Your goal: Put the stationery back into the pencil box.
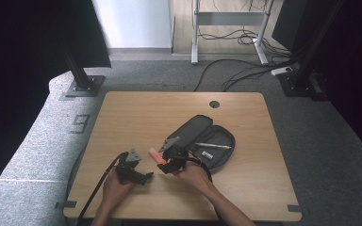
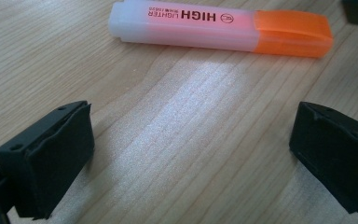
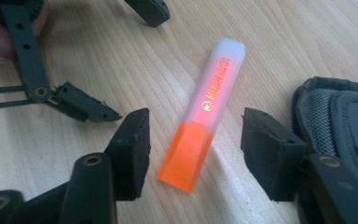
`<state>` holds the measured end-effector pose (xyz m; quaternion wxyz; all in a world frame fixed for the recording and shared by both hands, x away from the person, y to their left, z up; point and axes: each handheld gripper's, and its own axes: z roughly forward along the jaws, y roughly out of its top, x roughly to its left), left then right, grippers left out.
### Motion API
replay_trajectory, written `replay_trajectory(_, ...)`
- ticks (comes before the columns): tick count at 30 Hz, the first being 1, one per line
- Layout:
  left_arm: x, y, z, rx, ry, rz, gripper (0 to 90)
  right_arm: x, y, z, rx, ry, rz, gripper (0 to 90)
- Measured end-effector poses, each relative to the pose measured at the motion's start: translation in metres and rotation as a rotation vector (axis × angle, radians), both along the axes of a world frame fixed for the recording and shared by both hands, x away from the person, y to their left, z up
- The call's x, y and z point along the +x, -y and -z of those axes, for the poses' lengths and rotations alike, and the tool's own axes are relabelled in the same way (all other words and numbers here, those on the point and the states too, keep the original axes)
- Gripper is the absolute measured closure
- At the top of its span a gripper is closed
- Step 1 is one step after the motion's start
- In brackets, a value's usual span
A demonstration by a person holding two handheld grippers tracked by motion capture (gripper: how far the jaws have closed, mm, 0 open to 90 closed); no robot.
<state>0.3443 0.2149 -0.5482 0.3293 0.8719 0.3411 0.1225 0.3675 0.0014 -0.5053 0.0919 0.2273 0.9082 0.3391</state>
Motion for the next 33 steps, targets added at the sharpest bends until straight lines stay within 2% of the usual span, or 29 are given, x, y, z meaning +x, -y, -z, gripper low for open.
replay_trajectory(13,0.000,0.000,0.000,-0.001,0.000,0.000,0.0,0.007,-0.012,0.016,-0.023,-0.019,0.047,53.3)
replay_trajectory(17,0.000,0.000,0.000,-0.003,0.001,-0.002,0.0,0.008,-0.015,0.020,-0.036,-0.015,0.041,55.6)
replay_trajectory(23,0.000,0.000,0.000,-0.001,0.001,-0.001,0.0,0.008,-0.019,0.023,-0.054,-0.012,0.049,58.4)
replay_trajectory(30,0.000,0.000,0.000,-0.001,0.001,-0.001,0.0,0.010,-0.020,0.025,-0.053,-0.017,0.061,58.8)
replay_trajectory(33,0.000,0.000,0.000,-0.001,0.001,0.001,0.0,0.010,-0.021,0.025,-0.052,-0.017,0.061,61.7)
